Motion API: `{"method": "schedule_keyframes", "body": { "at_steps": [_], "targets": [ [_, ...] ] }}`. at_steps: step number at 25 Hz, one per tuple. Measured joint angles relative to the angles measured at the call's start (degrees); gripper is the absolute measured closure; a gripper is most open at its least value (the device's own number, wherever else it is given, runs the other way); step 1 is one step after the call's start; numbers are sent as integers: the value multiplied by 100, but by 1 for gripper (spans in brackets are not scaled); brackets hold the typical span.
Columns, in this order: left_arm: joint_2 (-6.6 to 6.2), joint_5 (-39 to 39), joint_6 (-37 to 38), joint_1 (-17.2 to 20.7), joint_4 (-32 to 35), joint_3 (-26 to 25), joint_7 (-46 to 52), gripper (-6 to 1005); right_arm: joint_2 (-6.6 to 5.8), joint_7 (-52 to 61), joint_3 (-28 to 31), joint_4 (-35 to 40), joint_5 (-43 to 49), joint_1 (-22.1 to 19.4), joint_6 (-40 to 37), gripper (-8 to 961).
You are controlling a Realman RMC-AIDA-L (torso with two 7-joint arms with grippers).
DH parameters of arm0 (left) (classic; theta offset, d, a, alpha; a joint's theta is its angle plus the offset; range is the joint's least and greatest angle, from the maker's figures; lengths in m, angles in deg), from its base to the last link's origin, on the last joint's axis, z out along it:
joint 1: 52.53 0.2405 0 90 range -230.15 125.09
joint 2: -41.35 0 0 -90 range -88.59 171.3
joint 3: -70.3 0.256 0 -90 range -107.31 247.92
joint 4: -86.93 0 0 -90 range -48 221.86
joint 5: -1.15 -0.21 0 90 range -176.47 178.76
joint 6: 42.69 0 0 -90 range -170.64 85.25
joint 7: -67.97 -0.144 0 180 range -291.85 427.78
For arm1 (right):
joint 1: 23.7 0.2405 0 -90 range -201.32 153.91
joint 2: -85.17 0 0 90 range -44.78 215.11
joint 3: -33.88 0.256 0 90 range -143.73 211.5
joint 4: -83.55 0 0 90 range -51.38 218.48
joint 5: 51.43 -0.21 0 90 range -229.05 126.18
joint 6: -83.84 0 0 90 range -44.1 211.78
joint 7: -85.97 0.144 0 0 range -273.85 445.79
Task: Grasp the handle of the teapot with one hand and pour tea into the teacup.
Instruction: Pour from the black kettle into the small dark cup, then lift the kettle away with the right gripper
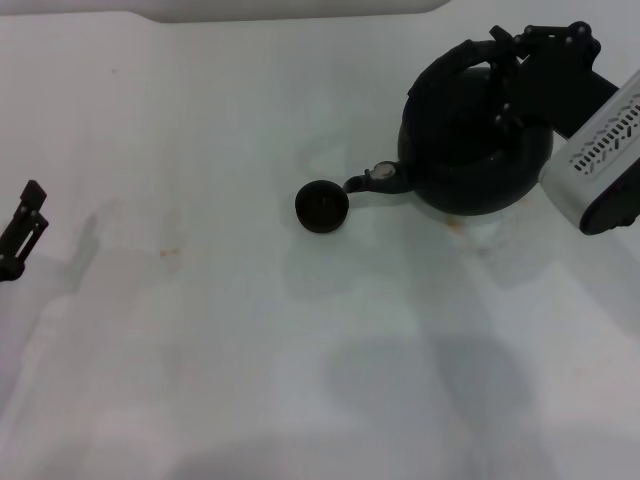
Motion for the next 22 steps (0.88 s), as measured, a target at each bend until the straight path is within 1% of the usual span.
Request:
{"method": "schedule_keyframes", "body": {
  "at_steps": [3, 11, 17, 22],
  "targets": [
    [0, 0, 14, -7, 0, -15, 0, 228, 7, -50, -58, -59, 0, -1, -127, 832],
    [0, 0, 40, -27, 0, -24, 0, 228, 3, -310, -443, -324, 14, 41, -788, 836],
    [-4, 4, 53, -38, 0, -24, 0, 229, 3, -335, -520, -386, 17, 65, -867, 836],
    [-11, 7, 60, -37, 0, -24, -1, 229, -2, -336, -623, -389, 30, 163, -1112, 840]
  ]
}}
